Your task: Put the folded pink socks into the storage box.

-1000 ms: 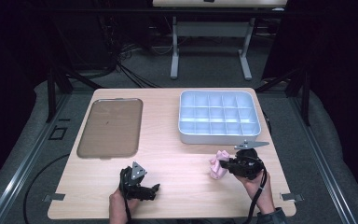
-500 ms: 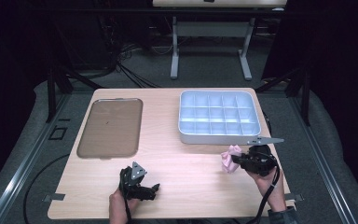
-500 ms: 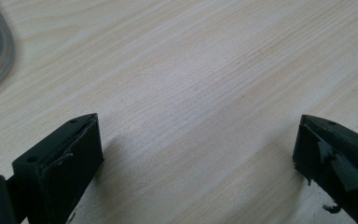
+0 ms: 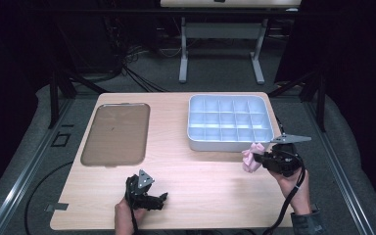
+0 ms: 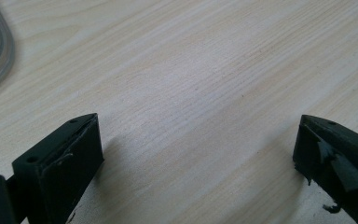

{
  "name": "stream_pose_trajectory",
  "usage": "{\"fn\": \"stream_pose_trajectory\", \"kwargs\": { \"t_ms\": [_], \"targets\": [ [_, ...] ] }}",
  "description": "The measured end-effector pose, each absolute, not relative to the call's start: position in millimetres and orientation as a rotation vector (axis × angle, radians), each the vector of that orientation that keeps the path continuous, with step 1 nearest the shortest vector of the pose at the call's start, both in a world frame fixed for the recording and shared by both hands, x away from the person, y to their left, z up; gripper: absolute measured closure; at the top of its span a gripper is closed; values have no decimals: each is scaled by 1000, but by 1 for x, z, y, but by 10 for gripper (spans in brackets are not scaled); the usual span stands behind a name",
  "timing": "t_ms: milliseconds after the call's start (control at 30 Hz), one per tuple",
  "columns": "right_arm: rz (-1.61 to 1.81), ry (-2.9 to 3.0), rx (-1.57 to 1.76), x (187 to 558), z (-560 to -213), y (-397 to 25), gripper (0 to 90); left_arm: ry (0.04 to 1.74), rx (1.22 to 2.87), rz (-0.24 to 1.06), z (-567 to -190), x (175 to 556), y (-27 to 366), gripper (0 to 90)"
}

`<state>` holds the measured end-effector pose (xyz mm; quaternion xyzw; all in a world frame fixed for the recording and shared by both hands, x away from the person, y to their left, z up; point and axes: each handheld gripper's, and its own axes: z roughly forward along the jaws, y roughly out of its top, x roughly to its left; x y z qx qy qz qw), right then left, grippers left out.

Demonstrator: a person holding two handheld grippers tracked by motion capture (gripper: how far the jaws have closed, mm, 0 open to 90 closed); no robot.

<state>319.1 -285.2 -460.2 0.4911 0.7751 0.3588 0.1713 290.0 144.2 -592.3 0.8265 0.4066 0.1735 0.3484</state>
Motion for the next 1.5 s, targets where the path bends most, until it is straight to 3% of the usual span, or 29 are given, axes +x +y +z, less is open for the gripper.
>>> {"fn": "stream_pose_trajectory", "kwargs": {
  "t_ms": [533, 933, 1500],
  "targets": [
    [933, 2102, 1371, 340, -421, -303, 755, 1054, 2144, 450, -592, 290, 144, 12],
    [839, 2029, 1364, 367, -410, -303, 754, 1056, 2146, 453, -592, 290, 144, 12],
    [724, 2041, 1444, 421, -444, -305, 752, 1058, 2146, 455, -592, 290, 144, 12]
  ]
}}
